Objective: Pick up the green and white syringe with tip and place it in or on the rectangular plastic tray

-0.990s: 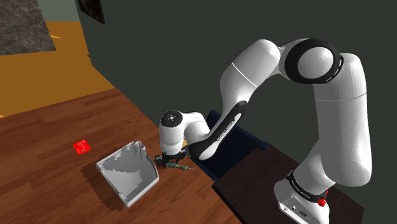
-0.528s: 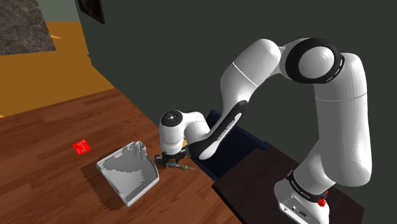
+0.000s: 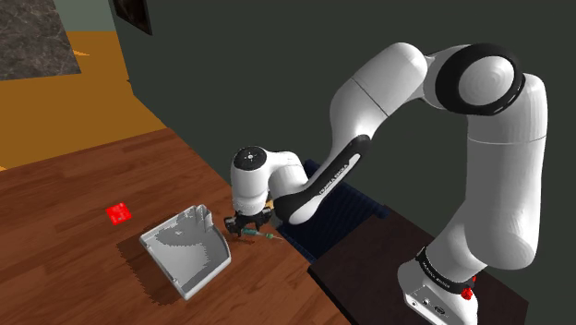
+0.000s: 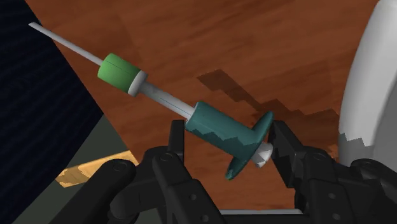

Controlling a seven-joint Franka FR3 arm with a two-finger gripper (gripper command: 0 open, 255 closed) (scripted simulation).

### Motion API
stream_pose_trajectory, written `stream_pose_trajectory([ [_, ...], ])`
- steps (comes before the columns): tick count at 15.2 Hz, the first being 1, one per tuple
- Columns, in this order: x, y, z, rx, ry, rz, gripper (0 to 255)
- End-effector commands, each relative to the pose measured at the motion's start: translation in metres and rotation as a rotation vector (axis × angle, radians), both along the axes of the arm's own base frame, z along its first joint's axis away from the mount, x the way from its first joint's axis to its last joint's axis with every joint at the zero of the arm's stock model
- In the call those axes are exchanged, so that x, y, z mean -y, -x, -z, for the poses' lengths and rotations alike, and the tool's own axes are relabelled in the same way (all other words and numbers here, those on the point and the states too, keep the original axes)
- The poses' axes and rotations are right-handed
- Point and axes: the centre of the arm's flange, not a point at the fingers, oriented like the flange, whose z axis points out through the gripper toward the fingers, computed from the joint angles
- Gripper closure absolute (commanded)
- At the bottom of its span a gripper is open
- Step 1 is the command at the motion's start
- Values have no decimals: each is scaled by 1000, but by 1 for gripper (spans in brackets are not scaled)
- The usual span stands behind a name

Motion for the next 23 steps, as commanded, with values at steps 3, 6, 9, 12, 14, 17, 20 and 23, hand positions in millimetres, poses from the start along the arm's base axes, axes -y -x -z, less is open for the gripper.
stream_pose_trajectory([
  [3, 0, 0, -22, 0, 0, 0, 255],
  [6, 0, 0, -37, 0, 0, 0, 255],
  [9, 0, 0, -53, 0, 0, 0, 255],
  [12, 0, 0, -69, 0, 0, 0, 255],
  [14, 0, 0, -80, 0, 0, 0, 255],
  [17, 0, 0, -95, 0, 0, 0, 255],
  [20, 0, 0, -111, 0, 0, 0, 255],
  [23, 0, 0, -127, 0, 0, 0, 255],
])
